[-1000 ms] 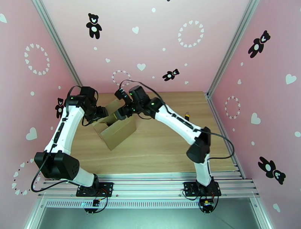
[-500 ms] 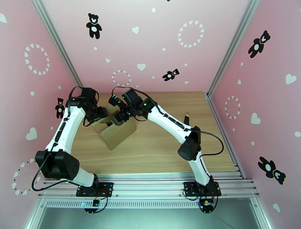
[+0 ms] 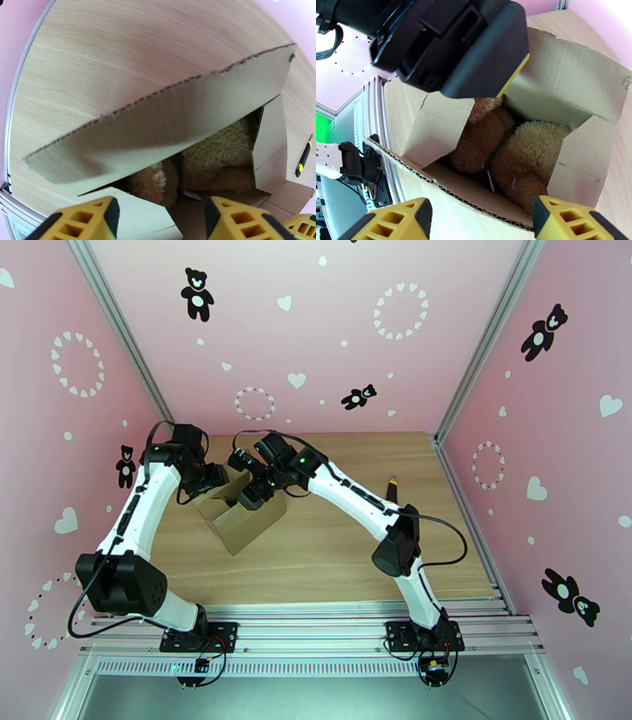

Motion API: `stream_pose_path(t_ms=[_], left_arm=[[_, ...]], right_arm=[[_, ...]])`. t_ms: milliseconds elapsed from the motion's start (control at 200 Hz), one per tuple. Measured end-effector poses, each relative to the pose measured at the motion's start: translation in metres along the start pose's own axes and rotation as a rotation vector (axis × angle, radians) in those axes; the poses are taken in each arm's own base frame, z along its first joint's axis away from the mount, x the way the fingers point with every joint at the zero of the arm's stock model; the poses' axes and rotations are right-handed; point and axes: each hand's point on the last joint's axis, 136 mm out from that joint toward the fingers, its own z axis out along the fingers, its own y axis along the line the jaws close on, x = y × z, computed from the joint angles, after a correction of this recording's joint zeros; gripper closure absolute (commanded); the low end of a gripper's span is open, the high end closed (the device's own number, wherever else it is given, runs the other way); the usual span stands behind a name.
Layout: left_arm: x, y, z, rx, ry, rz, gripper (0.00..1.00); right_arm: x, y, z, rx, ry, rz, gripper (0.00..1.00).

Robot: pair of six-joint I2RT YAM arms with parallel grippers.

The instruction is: Unpack the express box

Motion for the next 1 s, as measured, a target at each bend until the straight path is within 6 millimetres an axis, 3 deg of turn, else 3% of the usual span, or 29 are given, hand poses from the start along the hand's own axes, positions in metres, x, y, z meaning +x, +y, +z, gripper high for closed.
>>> stream_pose_path(t_ms=[265, 676, 861, 1001], left_arm=[[0.001, 0.002, 0.015, -0.016, 0.033, -0.003, 0.37], [0.001, 0.006, 0.035, -0.048, 0.066, -0.005, 0.38], [0.0, 0.008, 0.038, -0.058, 0.068, -0.005, 0.38], [-0.002, 0.009, 0.041, -0.067, 0.063, -0.005, 0.38]], right_arm=[[0.013, 0.001, 0.005, 0.007, 0.032, -0.013, 0.31], [0.02, 0.014, -0.019, 0.003, 0.037, -0.019, 0.31], [0.032, 0.02, -0.028, -0.001, 0.055, -0.021, 0.31], [0.054, 0.026, -0.033, -0.004, 0.098, -0.011, 0.31]])
